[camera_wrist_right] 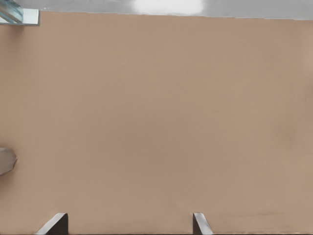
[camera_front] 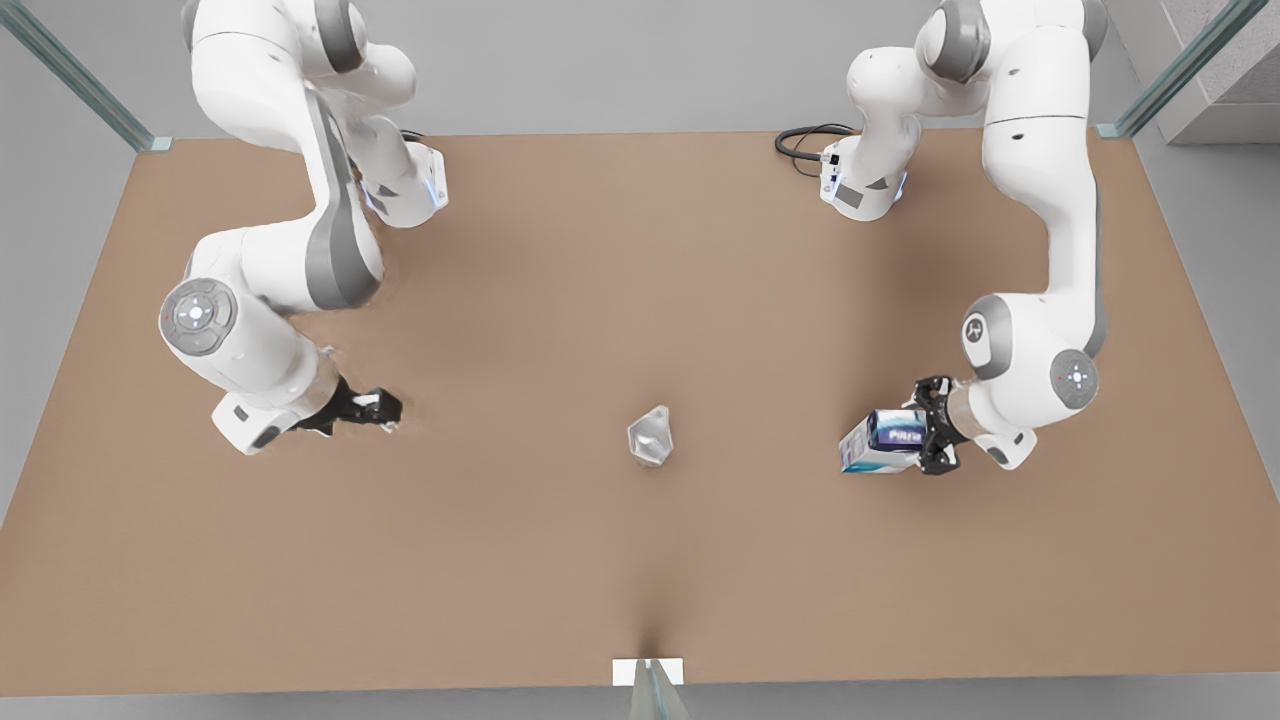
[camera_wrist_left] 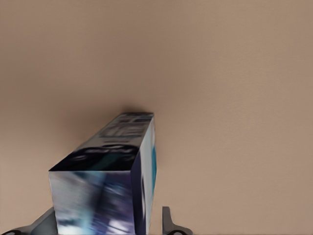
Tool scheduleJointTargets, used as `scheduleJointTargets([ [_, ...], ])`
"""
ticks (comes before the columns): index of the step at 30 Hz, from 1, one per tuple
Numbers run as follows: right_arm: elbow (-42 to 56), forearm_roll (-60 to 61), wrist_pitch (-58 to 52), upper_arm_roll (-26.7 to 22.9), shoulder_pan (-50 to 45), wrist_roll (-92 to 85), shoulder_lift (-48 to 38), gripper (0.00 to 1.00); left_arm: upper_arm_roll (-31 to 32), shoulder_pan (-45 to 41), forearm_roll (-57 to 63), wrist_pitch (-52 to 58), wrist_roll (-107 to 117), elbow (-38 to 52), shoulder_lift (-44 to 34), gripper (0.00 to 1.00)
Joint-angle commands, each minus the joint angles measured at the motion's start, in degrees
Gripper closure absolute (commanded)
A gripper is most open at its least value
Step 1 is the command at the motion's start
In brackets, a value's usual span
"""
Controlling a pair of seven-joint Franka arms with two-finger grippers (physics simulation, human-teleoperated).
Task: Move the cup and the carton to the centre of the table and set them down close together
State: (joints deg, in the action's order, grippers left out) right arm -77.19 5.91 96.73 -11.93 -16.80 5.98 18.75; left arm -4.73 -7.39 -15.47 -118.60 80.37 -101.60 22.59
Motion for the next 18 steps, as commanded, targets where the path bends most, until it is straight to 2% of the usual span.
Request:
scheduleJointTargets([
  [1, -0.1, -1.3, -0.6, 0.9, 3.0, 0.0, -1.3, 0.00, 0.0, 0.0, -0.2, 0.0, 0.0, 0.0, 0.4, 0.00],
  [2, -4.6, -7.2, -2.2, 8.5, 10.3, 0.3, -5.6, 0.00, 0.0, 0.0, -0.1, 0.3, 0.0, 0.0, 0.6, 0.00],
  [3, -8.8, -8.6, -0.4, 12.9, 16.9, -0.4, -9.8, 0.00, 0.0, 0.0, -0.2, 0.5, 0.0, 0.0, 0.7, 0.00],
  [4, -5.7, -8.7, -2.5, 10.3, 17.5, -10.0, -9.0, 0.00, 0.0, 0.0, -0.2, 0.6, 0.0, -0.1, 0.7, 0.00],
  [5, -4.3, -8.7, -3.6, 8.0, 17.2, -12.0, -8.0, 0.00, 0.0, 0.0, -0.1, 0.6, 0.0, -0.1, 0.8, 0.00],
  [6, -1.4, -8.7, -4.8, 8.0, 16.6, -11.9, -6.9, 0.00, 0.0, 0.0, -0.2, 0.5, 0.0, -0.1, 1.1, 0.00],
  [7, -1.5, -8.6, -5.4, 7.3, 16.5, -11.9, -7.1, 0.00, 0.0, 0.0, -0.1, 0.7, -0.4, -0.1, 1.1, 0.09],
  [8, -1.6, -8.3, -5.4, 7.3, 16.7, -11.9, -7.0, 0.00, 0.0, 0.0, -0.1, 0.7, -0.7, -0.1, 1.6, 0.23],
  [9, -1.5, -7.9, -5.3, 7.3, 17.1, -12.1, -6.6, 0.00, 0.0, 0.0, -0.1, 0.7, -0.7, 0.0, 1.7, 0.28],
  [10, -1.5, -8.8, -4.5, 7.3, 16.6, -12.2, -6.0, 0.00, 0.0, 0.0, -0.1, 0.7, -0.7, 0.0, 1.7, 0.37],
  [11, -1.1, -7.7, -4.1, 7.3, 16.9, -11.9, -5.8, 0.00, 0.0, 0.0, -0.1, 0.7, -0.7, 0.0, 1.6, 0.40],
  [18, -0.2, -7.5, -4.1, 7.4, 16.7, -11.7, -4.9, 0.00, 0.0, 0.0, -0.1, 0.7, -0.5, 0.2, 0.6, 0.42],
])
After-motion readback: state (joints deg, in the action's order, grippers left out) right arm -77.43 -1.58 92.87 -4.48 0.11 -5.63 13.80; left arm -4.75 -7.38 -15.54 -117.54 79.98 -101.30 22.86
